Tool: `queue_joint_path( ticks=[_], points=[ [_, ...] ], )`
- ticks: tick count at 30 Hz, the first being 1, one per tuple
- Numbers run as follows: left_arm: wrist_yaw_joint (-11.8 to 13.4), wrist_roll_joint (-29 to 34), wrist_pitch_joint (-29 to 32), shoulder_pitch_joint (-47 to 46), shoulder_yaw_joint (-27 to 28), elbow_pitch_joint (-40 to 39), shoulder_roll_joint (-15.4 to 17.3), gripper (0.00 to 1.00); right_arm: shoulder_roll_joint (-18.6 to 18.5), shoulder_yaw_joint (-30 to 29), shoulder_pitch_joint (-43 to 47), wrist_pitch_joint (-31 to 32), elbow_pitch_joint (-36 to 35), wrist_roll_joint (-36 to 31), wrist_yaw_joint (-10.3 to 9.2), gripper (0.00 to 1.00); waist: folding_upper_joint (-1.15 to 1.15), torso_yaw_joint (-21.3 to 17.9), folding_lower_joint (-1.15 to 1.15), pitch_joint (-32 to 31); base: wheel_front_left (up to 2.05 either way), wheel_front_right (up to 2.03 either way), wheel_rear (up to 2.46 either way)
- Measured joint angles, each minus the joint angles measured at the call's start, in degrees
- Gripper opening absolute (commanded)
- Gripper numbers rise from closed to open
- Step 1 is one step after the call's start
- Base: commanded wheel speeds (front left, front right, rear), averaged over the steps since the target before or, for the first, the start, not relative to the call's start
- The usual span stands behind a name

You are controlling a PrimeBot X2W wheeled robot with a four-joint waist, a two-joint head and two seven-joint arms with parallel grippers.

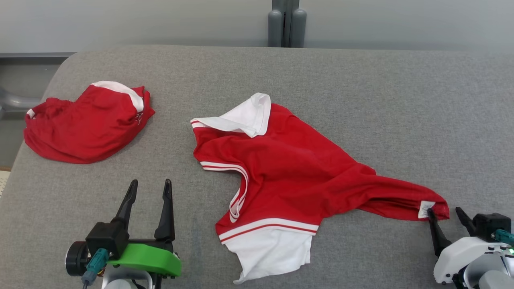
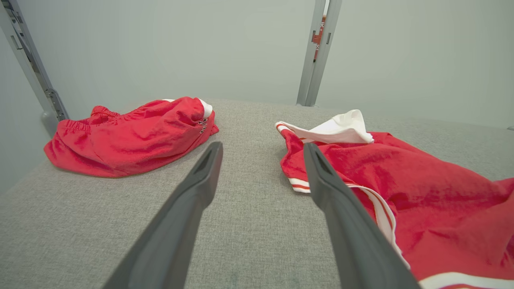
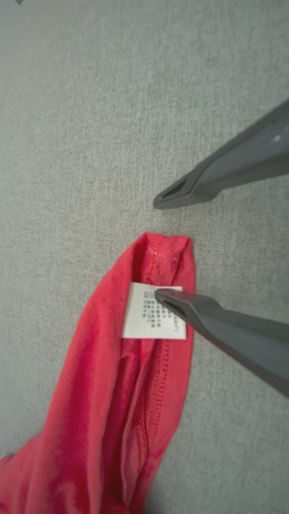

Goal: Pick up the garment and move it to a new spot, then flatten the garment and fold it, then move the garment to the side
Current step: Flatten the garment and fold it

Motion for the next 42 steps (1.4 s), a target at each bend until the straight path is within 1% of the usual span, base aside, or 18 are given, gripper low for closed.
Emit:
queue_joint_path(
  ticks=[1, 2, 3, 7, 10, 12, 14, 16, 19, 22, 28, 33, 37, 38, 39, 42],
  points=[
    [0.0, 0.0, 0.0, -0.1, 0.1, 0.0, 0.0, 1.00, 0.3, 0.7, -0.8, 0.0, 0.9, 0.5, 0.00, 0.92, 0.00, -0.1, 0.00, 0.1, 0.00, 0.00, 0.00],
    [0.0, 0.0, 0.0, -0.1, 0.1, 0.0, 0.0, 1.00, 0.5, 1.3, -1.4, 0.0, 1.8, 1.3, 0.00, 0.32, 0.00, -0.1, 0.00, 0.2, 0.00, 0.00, 0.00],
    [0.0, 0.0, 0.0, -0.1, 0.1, 0.0, 0.0, 1.00, 0.7, 2.3, -2.0, 0.0, 2.9, 2.2, 0.00, 0.00, 0.00, -0.2, 0.00, 0.3, 0.00, 0.00, 0.00],
    [0.0, 0.1, 0.0, -0.6, 0.0, -0.1, 0.0, 1.00, 0.3, 5.4, -4.5, -0.2, 4.4, 4.1, 0.01, 0.00, 0.00, -0.2, 0.00, 0.5, 0.00, 0.00, 0.00],
    [0.2, 0.1, 0.0, -0.6, 0.1, -0.1, 0.0, 1.00, -1.9, 5.4, -7.4, -0.1, 3.0, 4.0, 0.00, 0.00, 0.00, -0.4, 0.00, 0.7, 0.00, 0.00, 0.00],
    [0.2, 0.1, 0.0, -0.7, 0.1, -0.2, 0.0, 1.00, -3.5, 4.3, -9.9, -0.1, 0.6, 3.2, 0.00, 0.00, 0.00, -0.6, 0.00, 0.8, 0.00, 0.00, 0.00],
    [0.2, 0.1, 0.0, -0.7, 0.2, -0.3, 0.0, 1.00, -4.7, 3.3, -12.4, 0.0, -3.2, 0.8, 0.00, 0.00, 0.00, -0.7, 0.00, 1.0, 0.00, 0.00, 0.00],
    [0.2, 0.1, 0.0, -0.7, 0.3, -0.2, 0.0, 1.00, -5.2, 2.9, -13.7, 0.0, -6.7, -1.0, 0.00, 0.00, 0.00, -0.7, 0.00, 1.0, 0.00, 0.00, 0.00],
    [0.3, 0.0, 0.0, -0.7, 0.3, -0.2, 0.0, 1.00, -5.5, 4.1, -13.8, 0.0, -11.6, -4.2, 0.00, 0.00, 0.00, -0.7, 0.00, 1.0, 0.00, 0.00, 0.00],
    [0.4, -0.4, 0.0, -0.7, 0.2, -0.1, 0.0, 1.00, -6.2, 6.6, -11.4, 0.0, -16.2, -7.1, 0.00, 0.00, 0.00, -0.6, 0.00, 0.7, 0.00, 0.00, 0.00],
    [0.5, -0.9, 0.0, -0.5, 0.4, 0.0, 0.0, 1.00, -9.1, 10.8, -1.1, 0.0, -21.6, -7.8, 0.00, 0.00, 0.00, -0.9, 0.00, 0.0, 0.00, 0.00, 0.00],
    [0.6, -0.9, 0.0, -0.3, 1.1, -0.2, 0.0, 1.00, -10.5, 10.7, 6.9, 0.0, -23.1, -7.6, 0.00, 0.00, 0.00, -2.0, 0.00, -0.1, 0.00, 0.00, 0.00],
    [0.6, -0.8, 0.0, -0.1, 1.0, -0.1, 0.0, 1.00, -9.4, 8.7, 9.6, 0.0, -22.0, -6.4, 0.00, 0.00, 0.00, -3.3, 0.00, -0.1, 0.00, 0.00, 0.00],
    [0.6, -0.8, 0.0, -0.1, 1.0, 0.1, 0.0, 1.00, -8.7, 7.8, 9.7, 0.0, -21.5, -6.0, 0.00, 0.43, 0.00, -3.6, 0.00, -0.2, 0.00, 0.00, 0.00],
    [0.4, -0.7, 0.0, -0.1, 1.0, 0.1, 0.0, 1.00, -8.1, 7.1, 9.7, 0.0, -21.0, -5.6, 0.00, 1.00, 0.00, -3.9, 0.00, -0.2, 0.00, 0.00, 0.00],
    [0.3, -0.5, 0.0, -0.1, 1.2, 0.2, 0.0, 1.00, -6.0, 4.4, 9.7, 0.0, -21.0, -4.7, 0.00, 1.00, 0.00, -4.6, 0.00, -0.5, 0.00, 0.00, 0.00]
  ],
)
